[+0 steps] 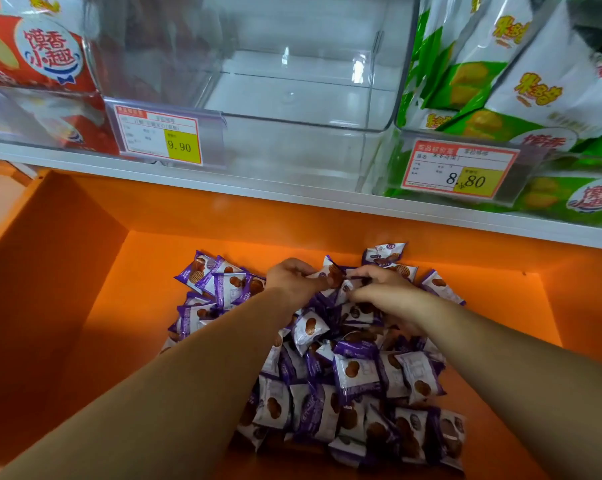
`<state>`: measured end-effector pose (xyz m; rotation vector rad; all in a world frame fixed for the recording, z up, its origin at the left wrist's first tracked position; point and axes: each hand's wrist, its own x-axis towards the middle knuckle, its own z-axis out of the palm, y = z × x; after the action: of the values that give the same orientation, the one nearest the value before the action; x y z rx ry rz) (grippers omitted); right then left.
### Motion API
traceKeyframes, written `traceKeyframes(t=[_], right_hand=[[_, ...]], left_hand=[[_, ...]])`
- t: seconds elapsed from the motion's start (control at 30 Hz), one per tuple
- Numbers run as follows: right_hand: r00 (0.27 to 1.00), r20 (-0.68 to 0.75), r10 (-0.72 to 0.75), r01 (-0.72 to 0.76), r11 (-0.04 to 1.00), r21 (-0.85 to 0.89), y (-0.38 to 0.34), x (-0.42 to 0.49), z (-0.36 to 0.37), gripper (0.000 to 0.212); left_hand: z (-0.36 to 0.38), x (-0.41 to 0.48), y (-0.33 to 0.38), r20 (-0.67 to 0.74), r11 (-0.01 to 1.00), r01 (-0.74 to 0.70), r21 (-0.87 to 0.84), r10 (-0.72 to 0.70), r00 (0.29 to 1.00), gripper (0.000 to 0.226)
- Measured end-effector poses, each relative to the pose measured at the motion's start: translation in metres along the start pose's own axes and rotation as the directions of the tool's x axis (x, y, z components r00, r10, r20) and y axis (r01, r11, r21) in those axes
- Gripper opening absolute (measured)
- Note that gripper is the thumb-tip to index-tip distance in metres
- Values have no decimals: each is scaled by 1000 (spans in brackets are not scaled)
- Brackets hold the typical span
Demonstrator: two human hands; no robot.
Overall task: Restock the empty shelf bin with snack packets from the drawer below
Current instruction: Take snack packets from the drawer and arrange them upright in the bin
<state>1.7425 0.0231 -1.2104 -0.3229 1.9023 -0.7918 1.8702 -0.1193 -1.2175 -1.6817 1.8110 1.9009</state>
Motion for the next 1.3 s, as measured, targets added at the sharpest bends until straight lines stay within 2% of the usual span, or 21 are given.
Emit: traceKeyframes(t=[0.07, 0.13, 0.23, 0.33, 0.43, 0.53, 0.63, 0.7, 0.83, 0.9, 1.0, 1.13, 1.2, 1.3], right_hand=[[999, 1, 32, -32, 999, 8, 1, 1, 0, 42], [997, 54, 58, -58, 998, -7, 1, 2, -2, 57], [980, 173, 98, -76, 989, -126, 2, -4, -7, 95], [978, 187, 93, -25, 941, -337, 2, -12, -4, 113], [990, 143, 10, 51, 908, -417, 0, -15, 0, 107], [993, 100, -57, 93, 914, -396, -3, -16, -5, 80], [994, 33, -101, 106, 921, -374, -3, -21, -12, 51], [993, -13, -114, 102, 933, -345, -2, -22, -16, 43], [997, -16, -74, 64, 929, -364, 4, -18, -19, 47], [999, 0, -39, 35, 907, -419, 7, -14, -17, 58], [998, 52, -45, 67, 821, -567, 4, -14, -14, 76], [991, 137, -15, 91, 817, -569, 1, -11, -17, 92], [991, 130, -9, 81, 822, -563, 0, -10, -18, 90], [996, 69, -56, 85, 835, -544, -4, -10, -18, 72]], left_hand=[[-2, 0, 1, 6, 999, 35, -20, -35, 999, 77], [-5, 1, 2, 37, 995, 92, -43, -91, 995, 107], [-8, 1, 3, 70, 995, 101, -21, -99, 993, 101], [-14, 0, 3, 36, 996, 70, 58, -72, 997, 83], [-26, -6, 4, -14, 998, 31, 61, -30, 999, 62], [-42, -13, 3, -21, 997, 13, 76, -12, 1000, 72], [-54, -23, -2, 96, 993, -27, 117, 16, 995, 69], [-55, -29, -12, 197, 983, -62, 171, 28, 980, 63], [-41, -28, -32, 249, 892, -189, 411, 90, 964, 43], [-34, -25, -30, 272, 837, -215, 504, 82, 959, 45], [-29, -21, -23, 325, 806, -200, 557, 10, 946, 50], [-24, -17, -21, 312, 770, -200, 606, 1, 950, 46], [-21, -18, -21, 284, 767, -183, 615, 2, 959, 47], [-19, -23, -21, 254, 773, -178, 609, 23, 967, 52]])
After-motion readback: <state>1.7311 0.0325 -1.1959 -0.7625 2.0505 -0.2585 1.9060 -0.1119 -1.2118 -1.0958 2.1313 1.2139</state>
